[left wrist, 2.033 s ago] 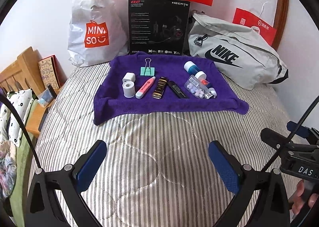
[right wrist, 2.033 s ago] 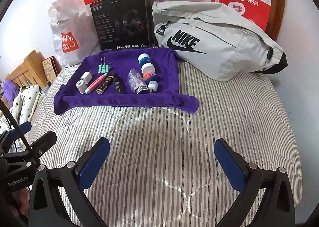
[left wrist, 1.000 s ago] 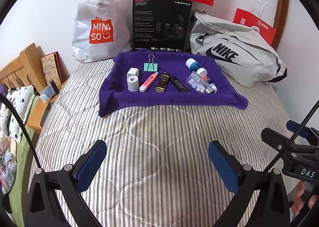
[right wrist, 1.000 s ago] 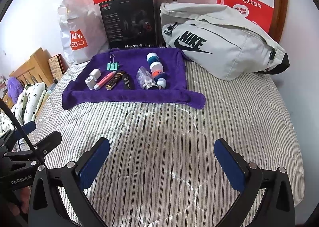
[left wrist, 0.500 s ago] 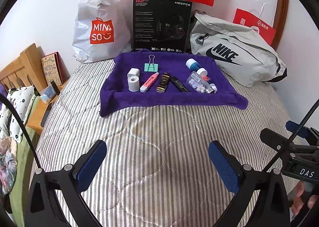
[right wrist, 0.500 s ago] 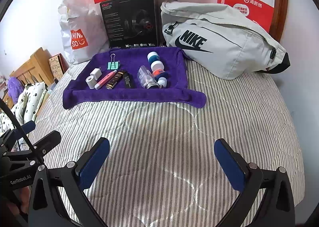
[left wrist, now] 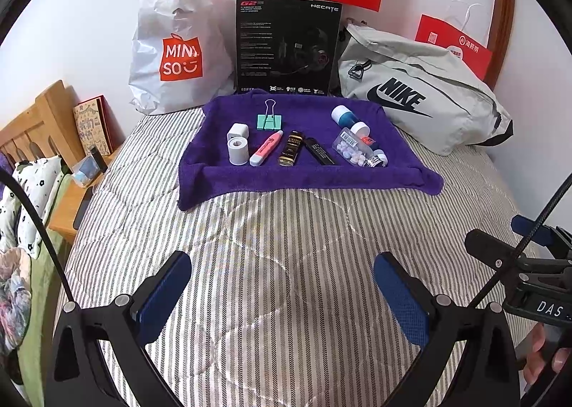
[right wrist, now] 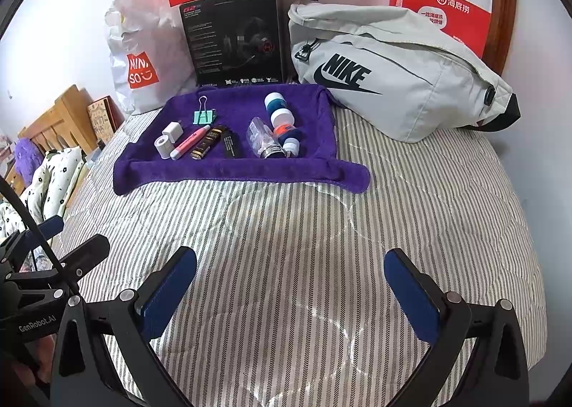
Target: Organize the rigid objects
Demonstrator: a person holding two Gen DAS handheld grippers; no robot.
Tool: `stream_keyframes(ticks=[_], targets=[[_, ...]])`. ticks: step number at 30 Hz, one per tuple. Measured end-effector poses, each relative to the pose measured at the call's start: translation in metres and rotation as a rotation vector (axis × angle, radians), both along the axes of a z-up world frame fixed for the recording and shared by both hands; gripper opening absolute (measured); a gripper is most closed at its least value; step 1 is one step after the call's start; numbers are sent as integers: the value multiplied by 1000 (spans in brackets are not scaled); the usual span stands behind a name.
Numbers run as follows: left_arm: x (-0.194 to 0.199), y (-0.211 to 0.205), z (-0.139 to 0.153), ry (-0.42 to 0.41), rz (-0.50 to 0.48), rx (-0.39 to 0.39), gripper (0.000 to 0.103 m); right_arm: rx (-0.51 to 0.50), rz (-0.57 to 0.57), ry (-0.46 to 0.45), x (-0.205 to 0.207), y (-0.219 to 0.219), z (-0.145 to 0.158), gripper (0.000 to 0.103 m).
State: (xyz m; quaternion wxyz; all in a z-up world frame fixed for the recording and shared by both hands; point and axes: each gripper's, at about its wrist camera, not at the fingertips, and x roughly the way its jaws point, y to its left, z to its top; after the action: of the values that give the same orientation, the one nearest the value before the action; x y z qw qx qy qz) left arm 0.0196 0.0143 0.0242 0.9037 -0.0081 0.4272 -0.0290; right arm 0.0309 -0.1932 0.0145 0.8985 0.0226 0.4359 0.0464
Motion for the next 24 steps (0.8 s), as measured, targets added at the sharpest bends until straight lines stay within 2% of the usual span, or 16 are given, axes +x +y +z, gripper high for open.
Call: stream_keyframes(ticks=[24], targets=[[-1, 1, 1, -3, -3, 2, 103, 3, 1, 1, 0, -3, -1, 103]])
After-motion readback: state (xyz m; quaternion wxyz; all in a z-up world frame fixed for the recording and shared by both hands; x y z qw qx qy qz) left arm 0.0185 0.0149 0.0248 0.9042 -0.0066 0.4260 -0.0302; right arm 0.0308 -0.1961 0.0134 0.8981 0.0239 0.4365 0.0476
